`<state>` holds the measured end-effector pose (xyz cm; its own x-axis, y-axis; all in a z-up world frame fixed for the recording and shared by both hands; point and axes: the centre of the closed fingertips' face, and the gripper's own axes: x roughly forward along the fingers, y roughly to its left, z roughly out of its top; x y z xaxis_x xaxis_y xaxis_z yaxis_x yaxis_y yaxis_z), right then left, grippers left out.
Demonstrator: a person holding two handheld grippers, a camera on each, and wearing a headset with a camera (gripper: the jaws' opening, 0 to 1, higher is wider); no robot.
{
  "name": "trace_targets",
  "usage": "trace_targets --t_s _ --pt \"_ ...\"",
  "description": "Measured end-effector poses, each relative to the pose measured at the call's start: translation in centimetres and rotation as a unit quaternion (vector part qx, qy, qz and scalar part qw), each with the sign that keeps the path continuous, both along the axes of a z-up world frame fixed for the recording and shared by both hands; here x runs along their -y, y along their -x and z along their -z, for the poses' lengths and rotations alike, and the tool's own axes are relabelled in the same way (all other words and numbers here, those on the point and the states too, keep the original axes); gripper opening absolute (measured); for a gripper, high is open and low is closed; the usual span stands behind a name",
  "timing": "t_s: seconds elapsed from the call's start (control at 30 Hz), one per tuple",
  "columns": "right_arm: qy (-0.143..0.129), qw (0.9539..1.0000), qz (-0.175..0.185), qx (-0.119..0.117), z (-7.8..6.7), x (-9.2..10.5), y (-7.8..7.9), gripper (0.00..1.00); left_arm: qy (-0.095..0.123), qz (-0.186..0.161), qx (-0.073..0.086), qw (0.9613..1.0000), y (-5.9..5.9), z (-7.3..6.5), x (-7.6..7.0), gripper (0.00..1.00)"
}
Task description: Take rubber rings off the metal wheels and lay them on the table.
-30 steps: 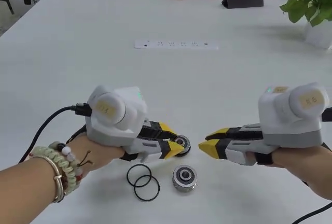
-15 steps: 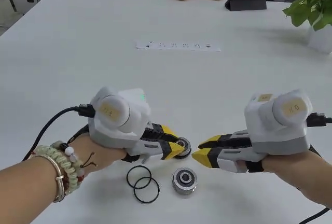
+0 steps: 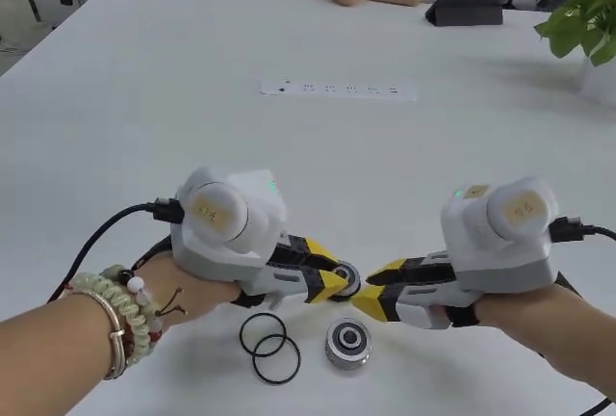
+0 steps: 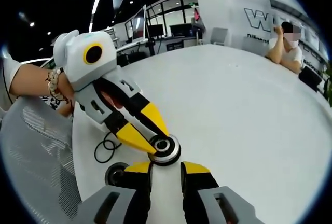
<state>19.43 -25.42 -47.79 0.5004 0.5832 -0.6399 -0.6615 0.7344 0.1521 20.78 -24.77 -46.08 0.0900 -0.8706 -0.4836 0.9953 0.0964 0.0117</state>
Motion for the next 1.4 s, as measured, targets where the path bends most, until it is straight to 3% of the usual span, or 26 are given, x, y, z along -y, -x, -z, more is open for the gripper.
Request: trace_targets --t_s 0.3,0.47,0.6,0.93,1.07,1.23,1.3,1.4 --pt "0.001 0.9999 -0.009 0.013 0.2 -0.5 -0.2 0.20 0.000 0.000 -0.003 1.0000 0.1 0.0 0.0 0.07" --pt "0.017 0.9992 -0.029 0.022 0.2 -0.5 0.1 0.15 0.000 0.001 -0.003 1.0000 0.2 0.0 -0.1 0.07" --pt "0.025 0.9989 -0.032 0.025 0.4 0.0 0.2 0.04 0.001 0.000 -0.003 1.0000 0.2 0.0 -0.1 0.07" --pt "0.059 0.9966 -0.039 0.041 0.4 0.1 -0.1 0.00 0.000 -0.001 -0.005 1.0000 0.3 0.0 -0.2 0.07" --pt "0.052 0.9982 -0.020 0.025 0.4 0.3 -0.1 0.00 0.000 -0.001 -0.006 1.0000 0.3 0.0 -0.2 0.07" --pt "0.007 0.9995 0.029 -0.007 0.1 0.7 -0.3 0.00 -0.001 0.000 -0.004 1.0000 0.4 0.0 -0.2 0.07" --pt "-0.020 0.9980 0.053 -0.027 -0.1 0.7 -0.4 0.00 -0.002 0.001 -0.004 1.0000 0.4 0.0 -0.2 0.07" --pt "-0.038 0.9964 0.067 -0.035 -0.3 0.9 -0.6 0.00 -0.002 0.000 -0.003 1.0000 0.4 0.0 -0.3 0.07"
